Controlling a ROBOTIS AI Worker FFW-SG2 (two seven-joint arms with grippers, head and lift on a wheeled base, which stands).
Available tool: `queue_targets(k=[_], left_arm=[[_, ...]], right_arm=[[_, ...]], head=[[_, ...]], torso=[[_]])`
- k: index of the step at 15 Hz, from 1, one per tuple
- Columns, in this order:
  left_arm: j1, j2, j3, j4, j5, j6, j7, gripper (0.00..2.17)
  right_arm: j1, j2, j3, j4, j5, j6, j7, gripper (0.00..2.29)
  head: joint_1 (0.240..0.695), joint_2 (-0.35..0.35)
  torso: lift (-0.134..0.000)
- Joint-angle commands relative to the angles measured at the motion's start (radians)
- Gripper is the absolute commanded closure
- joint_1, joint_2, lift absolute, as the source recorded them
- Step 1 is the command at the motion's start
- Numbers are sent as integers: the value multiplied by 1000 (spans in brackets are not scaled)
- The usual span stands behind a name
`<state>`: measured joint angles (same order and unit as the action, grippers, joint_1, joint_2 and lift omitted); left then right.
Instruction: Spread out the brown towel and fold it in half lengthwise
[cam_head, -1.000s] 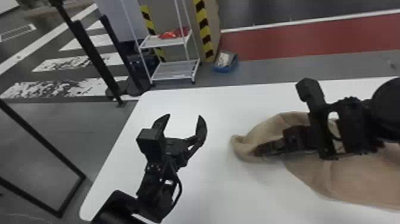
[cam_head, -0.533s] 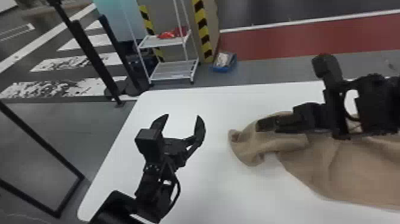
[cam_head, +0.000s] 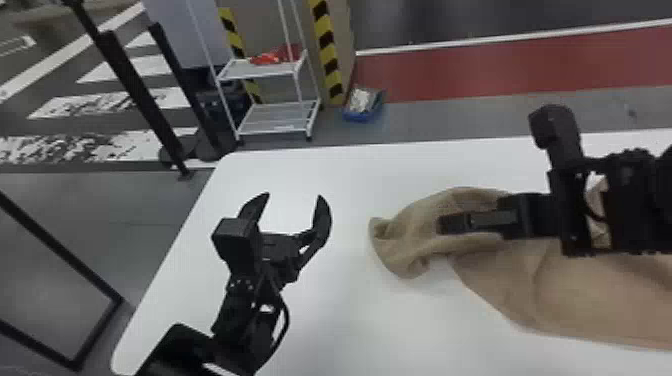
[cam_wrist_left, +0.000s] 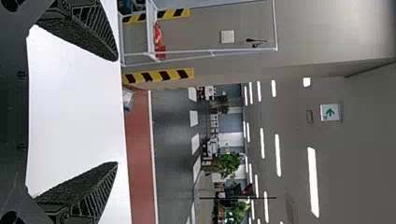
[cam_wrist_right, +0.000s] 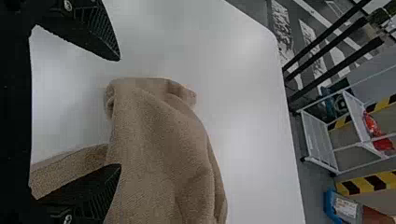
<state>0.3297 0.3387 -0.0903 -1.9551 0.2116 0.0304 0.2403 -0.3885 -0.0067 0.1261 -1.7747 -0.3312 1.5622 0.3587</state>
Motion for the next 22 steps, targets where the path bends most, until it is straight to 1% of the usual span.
queue_targets(k=[1, 2, 3, 4, 6, 7, 9, 10, 12, 13, 14, 15, 16, 18, 20, 22], left_arm=[[-3, 0, -9, 4, 0, 0, -1, 83], [-3, 0, -12, 5, 0, 0, -1, 83], [-4, 0, -12, 7, 0, 0, -1, 83], [-4, 2, -12, 7, -1, 0, -1, 83], [-4, 5, -6, 5, -1, 0, -1, 83], [-4, 5, -5, 2, 0, 3, -1, 83], [-6, 3, -6, 2, 0, 3, -1, 83], [-8, 3, -9, 2, 0, 6, -1, 83], [-11, 3, -9, 2, 0, 18, -1, 83], [-11, 3, -11, 2, 0, 18, -1, 83], [-11, 3, -11, 1, 0, 21, -1, 83], [-11, 3, -11, 1, 0, 21, -1, 83], [-11, 3, -9, 1, 0, 21, -1, 83], [-12, 3, -11, 2, 0, 21, -1, 83], [-12, 2, -12, 2, 0, 21, -1, 83], [-8, 3, -6, -2, 0, 21, -1, 83]], right_arm=[[23, -38, 56, 46, 127, -142, 45, 97], [23, -42, 60, 66, 147, -182, 75, 130], [25, -42, 60, 73, 161, -182, 108, 313], [40, -42, 56, 70, 158, -173, 123, 444], [85, -42, 50, 23, 143, -152, 134, 451], [99, -42, 52, -8, 143, -115, 143, 451], [106, -44, 69, -46, 169, -66, 155, 451], [114, -47, 81, -71, 196, -41, 164, 448], [148, -58, 107, -164, 242, -50, 167, 448], [151, -62, 118, -192, 268, -41, 180, 448], [143, -62, 124, -213, 285, 10, 192, 448], [138, -68, 145, -218, 324, 10, 192, 448], [126, -70, 181, -220, 389, 10, 193, 448], [94, -67, 251, -207, 489, 10, 218, 451], [59, -61, 305, -154, 557, 10, 247, 451], [37, -55, 337, -129, 581, 10, 272, 451]], head=[[695, 276], [695, 263], [695, 252], [695, 245], [695, 241], [695, 244], [695, 257], [695, 261], [695, 263], [695, 262], [695, 261], [695, 260], [695, 258], [695, 250], [695, 247], [695, 248]], torso=[[-125], [-125], [-125], [-125], [-125], [-125], [-125], [-125], [-125], [-125], [-125], [-125], [-125], [-125], [-125], [-125]])
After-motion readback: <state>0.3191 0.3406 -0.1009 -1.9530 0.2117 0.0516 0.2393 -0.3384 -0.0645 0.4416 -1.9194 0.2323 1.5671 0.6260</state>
